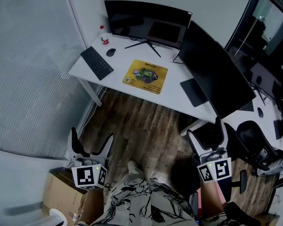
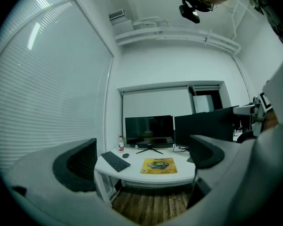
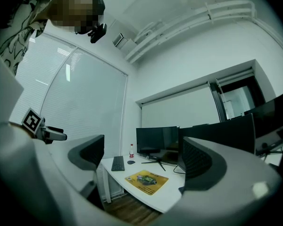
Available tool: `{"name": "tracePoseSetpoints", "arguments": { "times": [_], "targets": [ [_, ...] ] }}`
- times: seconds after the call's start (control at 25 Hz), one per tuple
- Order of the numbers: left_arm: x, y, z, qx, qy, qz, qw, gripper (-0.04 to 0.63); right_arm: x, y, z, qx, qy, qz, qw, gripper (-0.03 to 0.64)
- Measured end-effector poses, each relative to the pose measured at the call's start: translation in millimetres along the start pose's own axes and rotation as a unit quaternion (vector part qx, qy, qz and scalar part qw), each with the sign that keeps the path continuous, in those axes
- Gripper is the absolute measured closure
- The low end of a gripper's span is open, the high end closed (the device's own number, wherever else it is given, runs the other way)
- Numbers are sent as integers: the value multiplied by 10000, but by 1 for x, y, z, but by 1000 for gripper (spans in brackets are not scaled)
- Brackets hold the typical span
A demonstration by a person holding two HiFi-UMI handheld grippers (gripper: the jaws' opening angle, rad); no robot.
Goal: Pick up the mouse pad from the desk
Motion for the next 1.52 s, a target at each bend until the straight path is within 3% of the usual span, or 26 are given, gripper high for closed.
{"name": "tracePoseSetpoints", "arguments": {
  "times": [0.96,1.52],
  "targets": [
    [-70,61,-1,102,-4,-536,9985,-5,-41,55,-11,22,-146,-391,9991,94],
    [-63,82,-15,-74,-72,-613,9981,-6,-28,66,-24,-67,-50,-476,9988,94]
  ]
}}
Point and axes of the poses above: the fingertips, and each gripper's own axes: y forward along the fingers, x to its right, z out of its top, the point moved 2 cm from there along -y, backward along the fingers, and after that the axes turned 10 degrees about -z, right-handed, at the moved point
